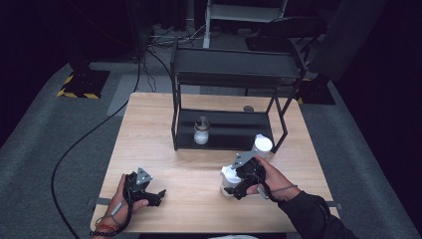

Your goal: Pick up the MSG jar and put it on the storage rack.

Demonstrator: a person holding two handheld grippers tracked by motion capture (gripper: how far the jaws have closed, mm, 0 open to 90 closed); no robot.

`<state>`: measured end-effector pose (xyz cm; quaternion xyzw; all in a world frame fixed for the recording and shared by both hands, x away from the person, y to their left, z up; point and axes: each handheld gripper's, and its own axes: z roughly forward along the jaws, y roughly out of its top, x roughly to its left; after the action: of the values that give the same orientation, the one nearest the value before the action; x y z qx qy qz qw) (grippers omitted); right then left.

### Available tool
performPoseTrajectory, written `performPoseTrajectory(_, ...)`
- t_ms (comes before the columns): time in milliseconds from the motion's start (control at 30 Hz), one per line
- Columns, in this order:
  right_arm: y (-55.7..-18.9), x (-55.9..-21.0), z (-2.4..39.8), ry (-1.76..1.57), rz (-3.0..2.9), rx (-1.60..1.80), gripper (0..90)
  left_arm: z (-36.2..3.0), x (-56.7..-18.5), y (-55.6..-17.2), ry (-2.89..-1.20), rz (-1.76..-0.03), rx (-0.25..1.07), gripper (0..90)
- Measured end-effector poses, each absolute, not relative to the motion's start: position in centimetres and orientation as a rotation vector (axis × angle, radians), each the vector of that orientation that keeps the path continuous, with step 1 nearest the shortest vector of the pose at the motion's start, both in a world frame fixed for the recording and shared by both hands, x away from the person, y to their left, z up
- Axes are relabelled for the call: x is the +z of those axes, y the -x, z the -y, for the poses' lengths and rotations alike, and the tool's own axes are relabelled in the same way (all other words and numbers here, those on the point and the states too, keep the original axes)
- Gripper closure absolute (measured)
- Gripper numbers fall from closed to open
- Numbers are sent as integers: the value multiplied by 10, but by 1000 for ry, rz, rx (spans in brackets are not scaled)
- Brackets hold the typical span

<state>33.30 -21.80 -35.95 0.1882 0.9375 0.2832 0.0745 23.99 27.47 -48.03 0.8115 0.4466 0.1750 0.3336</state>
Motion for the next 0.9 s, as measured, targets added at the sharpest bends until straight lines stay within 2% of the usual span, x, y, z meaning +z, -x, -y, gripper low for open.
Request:
performPoseTrajectory(400, -333, -361, 207, -565, -2814, 793, 176, -275, -480, -240, -2119, -1167, 457, 4)
performPoseTrajectory(633, -333, -363, 200, -554, -2824, 765, 265, -275, -480, -240, -2119, -1167, 457, 4)
performPoseTrajectory(900, -338, -365, 203, -558, -2838, 789, 294, -275, -480, -240, -2119, -1167, 457, 4)
